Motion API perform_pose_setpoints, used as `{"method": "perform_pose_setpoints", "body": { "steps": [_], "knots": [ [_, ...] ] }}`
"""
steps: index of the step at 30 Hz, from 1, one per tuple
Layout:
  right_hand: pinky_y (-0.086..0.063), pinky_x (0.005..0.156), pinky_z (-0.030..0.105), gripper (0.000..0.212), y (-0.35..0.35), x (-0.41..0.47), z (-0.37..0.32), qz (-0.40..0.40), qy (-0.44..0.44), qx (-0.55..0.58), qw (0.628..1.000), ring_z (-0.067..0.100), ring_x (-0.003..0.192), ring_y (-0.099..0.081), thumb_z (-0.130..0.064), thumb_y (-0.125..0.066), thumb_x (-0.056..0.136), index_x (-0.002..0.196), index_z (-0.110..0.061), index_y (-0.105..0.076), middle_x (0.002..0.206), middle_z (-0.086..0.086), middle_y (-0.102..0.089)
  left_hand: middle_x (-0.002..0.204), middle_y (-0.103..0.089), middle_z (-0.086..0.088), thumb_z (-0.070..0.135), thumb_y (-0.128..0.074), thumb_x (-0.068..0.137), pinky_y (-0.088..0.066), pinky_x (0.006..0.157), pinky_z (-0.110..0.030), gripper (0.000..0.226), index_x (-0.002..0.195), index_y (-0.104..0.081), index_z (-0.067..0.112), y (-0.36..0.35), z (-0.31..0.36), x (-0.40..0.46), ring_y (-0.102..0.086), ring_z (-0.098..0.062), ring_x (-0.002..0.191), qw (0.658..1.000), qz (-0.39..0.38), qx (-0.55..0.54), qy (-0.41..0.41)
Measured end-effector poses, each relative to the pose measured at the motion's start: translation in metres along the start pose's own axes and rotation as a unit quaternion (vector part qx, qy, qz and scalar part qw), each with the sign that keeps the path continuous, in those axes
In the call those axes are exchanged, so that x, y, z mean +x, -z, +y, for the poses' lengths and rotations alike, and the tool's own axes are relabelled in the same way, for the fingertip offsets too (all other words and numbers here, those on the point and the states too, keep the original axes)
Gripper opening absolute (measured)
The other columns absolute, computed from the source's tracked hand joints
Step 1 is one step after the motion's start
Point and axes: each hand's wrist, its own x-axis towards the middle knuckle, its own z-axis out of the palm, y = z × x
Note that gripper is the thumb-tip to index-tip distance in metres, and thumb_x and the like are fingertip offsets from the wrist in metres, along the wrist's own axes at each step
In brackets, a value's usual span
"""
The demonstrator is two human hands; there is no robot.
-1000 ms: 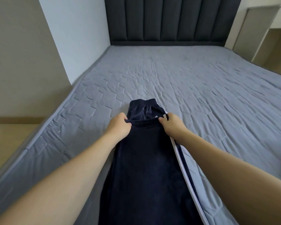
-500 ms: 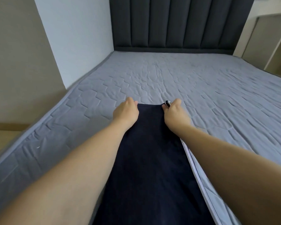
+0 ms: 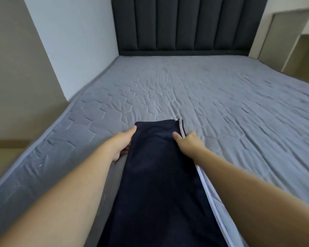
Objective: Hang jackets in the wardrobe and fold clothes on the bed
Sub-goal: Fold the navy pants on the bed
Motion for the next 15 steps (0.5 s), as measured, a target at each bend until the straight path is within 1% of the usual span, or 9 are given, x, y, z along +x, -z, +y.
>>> {"method": "perform_pose_setpoints", "body": {
  "steps": [2,5,6,8,9,10,12,14,15],
  "knots": [
    [-0.036,0.106,0.043,0.071,0.011,-0.039,0.01,0.007,-0.013,-0.002,1.0,0.037,0.127,-0.043,-0.058,-0.049,0.091,0.134,-0.003,-0.04,0.138,0.017,-0.045,0.08,-0.06,-0.007,0.057,-0.052,0.093,-0.05,0.06,-0.027,0.041,0.096,-0.058,0.017,0.011,-0.009,-0.046,-0.058,-0.017,0.064,0.997,0.004,-0.073,0.032],
    [-0.039,0.1,0.041,0.07,0.028,-0.109,0.03,-0.012,-0.062,0.034,0.997,0.037,0.126,-0.045,-0.055,-0.05,0.09,0.137,-0.004,-0.035,0.14,0.017,-0.044,0.073,-0.063,-0.006,0.044,-0.055,0.096,-0.051,0.047,-0.024,0.028,0.103,-0.052,0.017,0.016,-0.038,-0.115,-0.064,-0.016,0.054,0.995,0.038,-0.085,0.031],
    [-0.04,0.095,0.039,0.07,0.033,-0.132,0.037,-0.021,-0.073,0.038,0.996,0.036,0.123,-0.047,-0.054,-0.05,0.091,0.137,-0.003,-0.034,0.138,0.016,-0.046,0.076,-0.068,-0.006,0.044,-0.055,0.096,-0.054,0.052,-0.026,0.03,0.105,-0.054,0.015,0.015,-0.05,-0.14,-0.067,-0.017,0.059,0.997,0.025,-0.07,0.032],
    [-0.041,0.091,0.037,0.069,0.039,-0.175,0.049,-0.042,-0.089,0.043,0.994,0.035,0.119,-0.051,-0.051,-0.051,0.092,0.137,-0.002,-0.033,0.134,0.016,-0.049,0.099,-0.073,-0.008,0.044,-0.056,0.095,-0.057,0.081,-0.036,0.04,0.114,-0.059,0.009,0.009,-0.075,-0.182,-0.07,-0.022,0.087,0.999,-0.009,-0.031,0.03],
    [-0.042,0.093,0.037,0.07,0.04,-0.195,0.053,-0.05,-0.095,0.042,0.993,0.035,0.119,-0.051,-0.05,-0.051,0.093,0.138,-0.001,-0.032,0.134,0.017,-0.049,0.109,-0.07,-0.009,0.046,-0.058,0.094,-0.053,0.093,-0.041,0.043,0.117,-0.059,0.009,0.006,-0.086,-0.202,-0.067,-0.025,0.098,1.0,-0.011,-0.01,0.023],
    [-0.042,0.094,0.037,0.07,0.041,-0.213,0.057,-0.059,-0.1,0.036,0.993,0.035,0.119,-0.051,-0.048,-0.051,0.093,0.139,0.0,-0.032,0.134,0.017,-0.05,0.114,-0.067,-0.009,0.046,-0.059,0.092,-0.05,0.098,-0.043,0.045,0.117,-0.057,0.009,0.004,-0.095,-0.221,-0.065,-0.025,0.103,1.0,0.004,0.013,0.01],
    [-0.046,0.091,0.035,0.063,0.042,-0.242,0.063,-0.087,-0.098,0.031,0.991,0.033,0.109,-0.056,-0.046,-0.051,0.094,0.136,0.0,-0.042,0.121,0.014,-0.057,0.116,-0.066,-0.011,0.045,-0.061,0.091,-0.049,0.097,-0.041,0.046,0.115,-0.059,0.006,-0.001,-0.107,-0.254,-0.063,-0.026,0.106,0.998,0.047,0.035,-0.016],
    [-0.05,0.087,0.035,0.052,0.043,-0.264,0.07,-0.116,-0.1,0.04,0.987,0.031,0.099,-0.059,-0.041,-0.052,0.095,0.13,-0.003,-0.051,0.107,0.01,-0.059,0.118,-0.067,-0.011,0.043,-0.064,0.089,-0.049,0.1,-0.042,0.049,0.119,-0.061,0.005,-0.005,-0.119,-0.278,-0.064,-0.026,0.107,0.999,0.045,0.025,-0.012],
    [-0.05,0.087,0.035,0.05,0.044,-0.273,0.074,-0.119,-0.1,0.037,0.987,0.031,0.1,-0.06,-0.04,-0.051,0.095,0.129,-0.003,-0.052,0.109,0.01,-0.059,0.121,-0.066,-0.008,0.043,-0.066,0.088,-0.047,0.102,-0.042,0.05,0.123,-0.061,0.007,-0.004,-0.124,-0.287,-0.063,-0.025,0.109,0.999,0.03,0.022,0.004]
  ]
}}
